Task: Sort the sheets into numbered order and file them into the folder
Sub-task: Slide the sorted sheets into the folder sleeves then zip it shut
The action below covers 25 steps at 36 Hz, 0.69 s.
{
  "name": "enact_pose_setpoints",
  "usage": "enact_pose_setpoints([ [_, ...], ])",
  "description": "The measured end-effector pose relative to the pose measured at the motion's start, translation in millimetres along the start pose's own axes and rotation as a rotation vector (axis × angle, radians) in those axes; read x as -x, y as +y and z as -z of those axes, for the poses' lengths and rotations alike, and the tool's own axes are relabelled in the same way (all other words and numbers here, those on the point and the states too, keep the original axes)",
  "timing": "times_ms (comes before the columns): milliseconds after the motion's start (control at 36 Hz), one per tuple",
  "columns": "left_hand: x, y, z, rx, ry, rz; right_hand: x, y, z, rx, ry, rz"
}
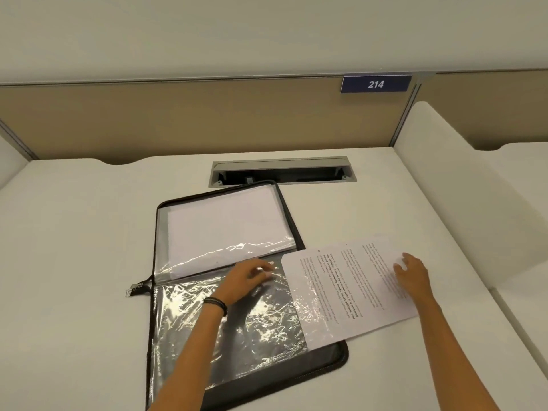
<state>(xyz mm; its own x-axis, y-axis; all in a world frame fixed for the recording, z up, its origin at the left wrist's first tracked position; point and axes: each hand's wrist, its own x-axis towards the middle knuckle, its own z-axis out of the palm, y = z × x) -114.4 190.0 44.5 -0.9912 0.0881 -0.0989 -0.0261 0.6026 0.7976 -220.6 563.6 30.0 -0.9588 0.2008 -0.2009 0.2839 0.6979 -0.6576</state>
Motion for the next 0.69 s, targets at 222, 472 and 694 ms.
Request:
enact_pose_setpoints([
  [222, 38, -55, 33, 0.024, 0.35, 0.105, 0, -13, -4, -0.037, -0.043, 0.038],
  [472, 88, -108, 50, -0.108, 0.679, 0.314, 8, -33, -12, -0.148, -0.124, 0.005],
  [694, 115, -118, 50, 0.138, 0.733, 0.429, 14, -46, -29, -0.22, -0.286, -0.046],
])
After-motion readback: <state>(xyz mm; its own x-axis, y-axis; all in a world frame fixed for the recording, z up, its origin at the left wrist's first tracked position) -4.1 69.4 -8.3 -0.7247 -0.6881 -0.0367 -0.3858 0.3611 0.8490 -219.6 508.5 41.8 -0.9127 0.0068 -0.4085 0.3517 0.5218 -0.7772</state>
